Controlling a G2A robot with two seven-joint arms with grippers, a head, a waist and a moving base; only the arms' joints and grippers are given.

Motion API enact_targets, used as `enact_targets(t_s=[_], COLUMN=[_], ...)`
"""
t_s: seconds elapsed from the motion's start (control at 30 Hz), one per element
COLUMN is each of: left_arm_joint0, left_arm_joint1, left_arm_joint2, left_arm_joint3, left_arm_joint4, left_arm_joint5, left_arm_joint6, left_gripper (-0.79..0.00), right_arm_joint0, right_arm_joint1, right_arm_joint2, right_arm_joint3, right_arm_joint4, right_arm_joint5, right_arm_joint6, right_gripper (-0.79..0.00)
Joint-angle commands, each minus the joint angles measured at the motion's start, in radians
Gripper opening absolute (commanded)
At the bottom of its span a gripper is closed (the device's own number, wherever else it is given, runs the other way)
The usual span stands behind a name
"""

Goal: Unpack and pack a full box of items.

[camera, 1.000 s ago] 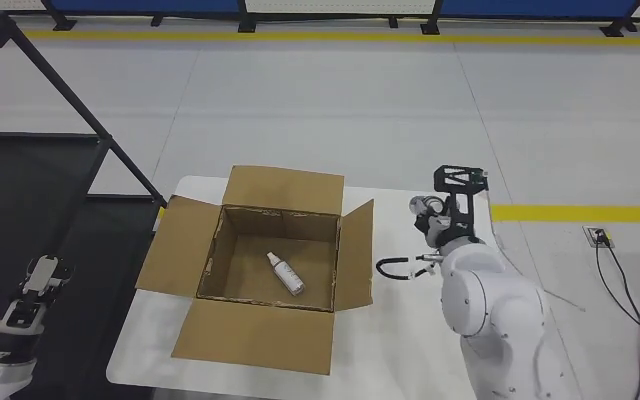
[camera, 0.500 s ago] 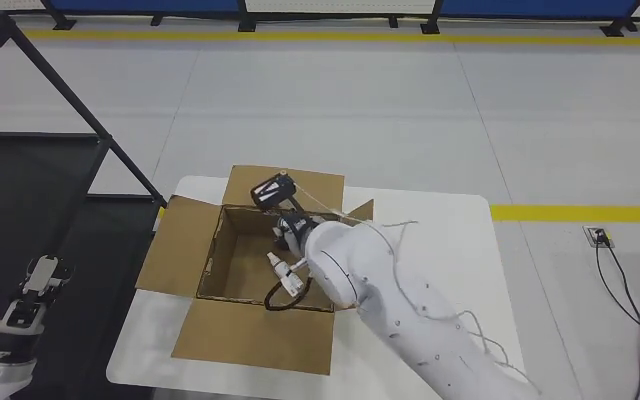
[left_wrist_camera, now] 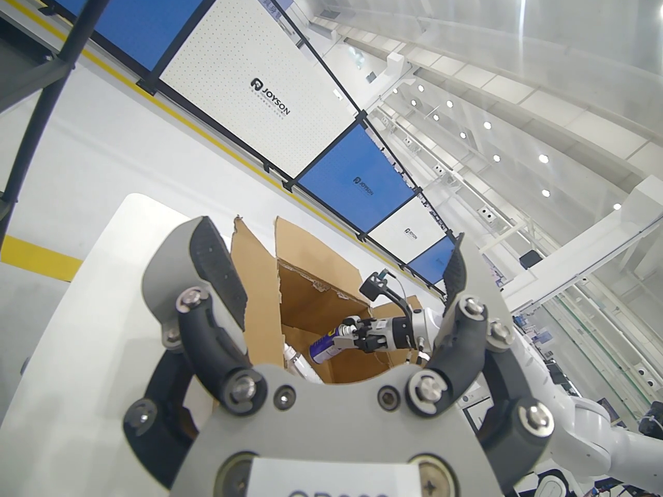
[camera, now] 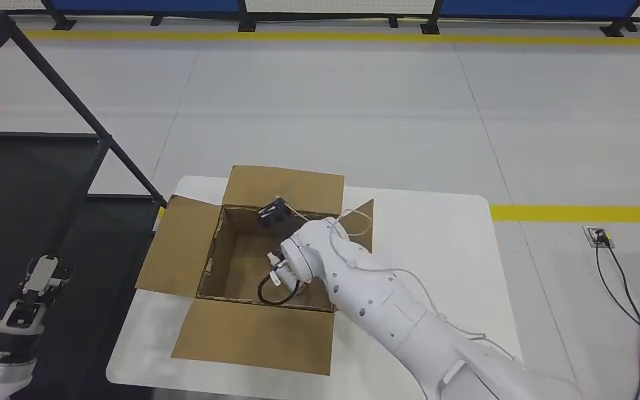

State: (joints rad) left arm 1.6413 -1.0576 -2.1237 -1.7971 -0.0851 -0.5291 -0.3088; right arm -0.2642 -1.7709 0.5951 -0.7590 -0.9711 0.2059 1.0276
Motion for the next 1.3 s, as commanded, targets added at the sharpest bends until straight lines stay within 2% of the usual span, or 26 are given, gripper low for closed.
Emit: enact_targets(t_s=[0.0, 0.23, 0.3, 0.37, 0.53, 0.57, 0.7, 0.83, 0.87, 1.07, 1.17, 1.27], left_arm_joint0=[0.000, 0.000, 0.000, 0.000, 0.000, 0.000, 0.000, 0.000, 0.000, -0.002, -0.033, -0.078], left_arm_joint1=[0.000, 0.000, 0.000, 0.000, 0.000, 0.000, 0.000, 0.000, 0.000, -0.003, -0.002, 0.004], left_arm_joint2=[0.000, 0.000, 0.000, 0.000, 0.000, 0.000, 0.000, 0.000, 0.000, 0.004, 0.025, 0.057], left_arm_joint3=[0.000, 0.000, 0.000, 0.000, 0.000, 0.000, 0.000, 0.000, 0.000, 0.009, 0.039, 0.090], left_arm_joint4=[0.000, 0.000, 0.000, 0.000, 0.000, 0.000, 0.000, 0.000, 0.000, 0.061, 0.096, 0.145], left_arm_joint5=[0.000, 0.000, 0.000, 0.000, 0.000, 0.000, 0.000, 0.000, 0.000, 0.037, 0.070, 0.092], left_arm_joint6=[0.000, 0.000, 0.000, 0.000, 0.000, 0.000, 0.000, 0.000, 0.000, 0.030, 0.029, -0.013], left_gripper=[0.000, 0.000, 0.000, 0.000, 0.000, 0.000, 0.000, 0.000, 0.000, 0.000, 0.000, 0.000], right_arm_joint0=[0.013, 0.045, 0.049, 0.053, 0.059, 0.060, 0.059, 0.055, 0.053, 0.011, -0.056, -0.174], right_arm_joint1=[-0.016, -0.055, -0.062, -0.068, -0.077, -0.078, -0.081, -0.080, -0.079, -0.038, 0.001, 0.049], right_arm_joint2=[-0.005, -0.001, 0.003, 0.006, 0.016, 0.018, 0.026, 0.037, 0.043, 0.123, 0.186, 0.267], right_arm_joint3=[0.051, 0.160, 0.179, 0.193, 0.213, 0.215, 0.217, 0.202, 0.188, 0.037, -0.114, -0.335], right_arm_joint4=[0.013, 0.048, 0.058, 0.062, 0.061, 0.060, 0.052, 0.041, 0.043, 0.047, 0.023, -0.030], right_arm_joint5=[-0.005, -0.028, -0.041, -0.045, -0.049, -0.049, -0.044, -0.039, -0.042, -0.099, -0.118, -0.137], right_arm_joint6=[-0.023, -0.077, -0.087, -0.099, -0.114, -0.114, -0.119, -0.140, -0.149, -0.193, -0.213, -0.214], right_gripper=[-0.600, -0.456, -0.480, -0.468, -0.388, -0.305, -0.203, -0.022, 0.000, 0.000, 0.000, 0.000])
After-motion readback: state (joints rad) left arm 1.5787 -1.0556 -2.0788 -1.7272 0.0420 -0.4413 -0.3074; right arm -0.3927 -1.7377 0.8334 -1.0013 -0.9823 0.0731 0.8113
